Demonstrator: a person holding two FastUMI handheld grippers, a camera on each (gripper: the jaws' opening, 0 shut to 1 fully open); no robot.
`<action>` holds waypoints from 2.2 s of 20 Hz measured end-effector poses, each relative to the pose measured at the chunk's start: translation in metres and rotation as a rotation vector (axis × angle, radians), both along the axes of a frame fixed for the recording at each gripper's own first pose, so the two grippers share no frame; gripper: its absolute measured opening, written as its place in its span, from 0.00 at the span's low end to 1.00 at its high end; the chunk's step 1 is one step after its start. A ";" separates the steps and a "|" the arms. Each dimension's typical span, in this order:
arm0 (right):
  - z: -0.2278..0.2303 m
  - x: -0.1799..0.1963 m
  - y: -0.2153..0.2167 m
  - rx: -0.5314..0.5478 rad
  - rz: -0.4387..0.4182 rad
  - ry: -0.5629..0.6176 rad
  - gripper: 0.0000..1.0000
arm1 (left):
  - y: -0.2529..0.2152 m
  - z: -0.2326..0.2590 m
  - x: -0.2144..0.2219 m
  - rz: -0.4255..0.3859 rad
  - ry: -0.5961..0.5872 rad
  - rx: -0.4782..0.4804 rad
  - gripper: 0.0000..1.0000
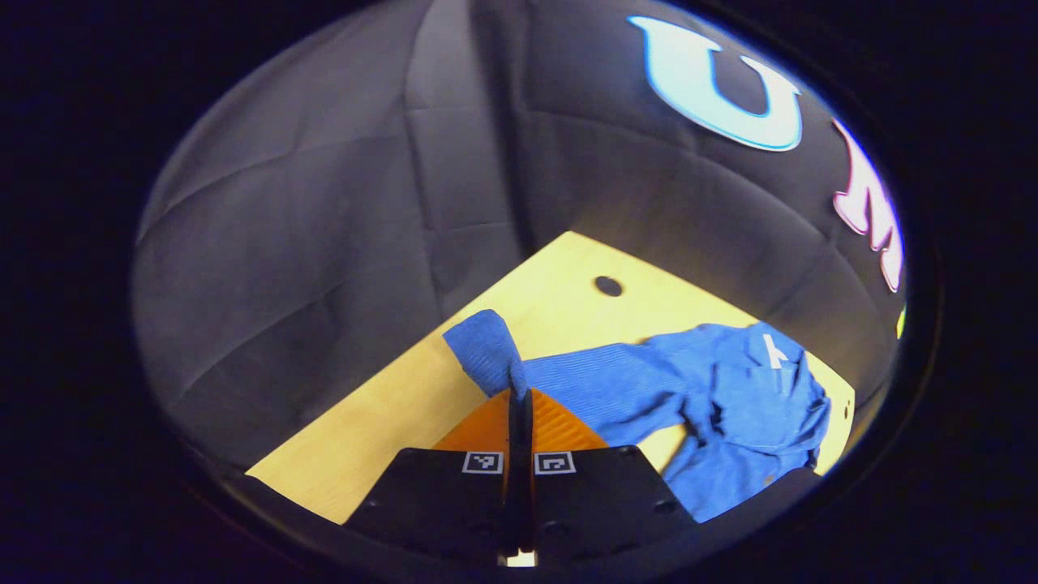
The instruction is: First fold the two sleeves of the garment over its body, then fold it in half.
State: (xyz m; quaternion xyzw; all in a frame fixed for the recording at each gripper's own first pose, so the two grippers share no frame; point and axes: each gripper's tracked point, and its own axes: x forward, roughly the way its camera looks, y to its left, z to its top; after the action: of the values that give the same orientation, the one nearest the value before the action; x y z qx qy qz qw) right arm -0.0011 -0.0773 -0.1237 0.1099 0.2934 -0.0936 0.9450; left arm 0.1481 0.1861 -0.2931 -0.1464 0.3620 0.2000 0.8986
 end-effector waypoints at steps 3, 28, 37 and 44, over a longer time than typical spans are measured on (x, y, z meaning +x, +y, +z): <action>-0.014 -0.004 -0.014 0.016 0.006 0.037 0.98 | -0.076 0.027 0.036 -0.132 -0.043 -0.006 0.00; -0.082 -0.027 -0.078 0.067 -0.044 0.128 0.98 | -0.351 0.022 0.010 -0.564 -0.077 -0.049 0.84; -0.167 -0.094 -0.028 0.070 0.031 0.407 0.98 | -0.164 -0.048 -0.188 -0.459 0.285 0.123 0.84; -0.205 -0.116 -0.023 0.082 -0.069 0.469 0.99 | -0.137 -0.092 -0.237 -0.501 0.456 0.087 0.82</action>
State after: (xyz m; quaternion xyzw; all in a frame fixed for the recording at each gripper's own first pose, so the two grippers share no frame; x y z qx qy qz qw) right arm -0.1171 -0.1006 -0.3289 0.1335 0.5044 -0.1369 0.8420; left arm -0.0886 0.0492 -0.3852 0.0340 0.5695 0.0158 0.8211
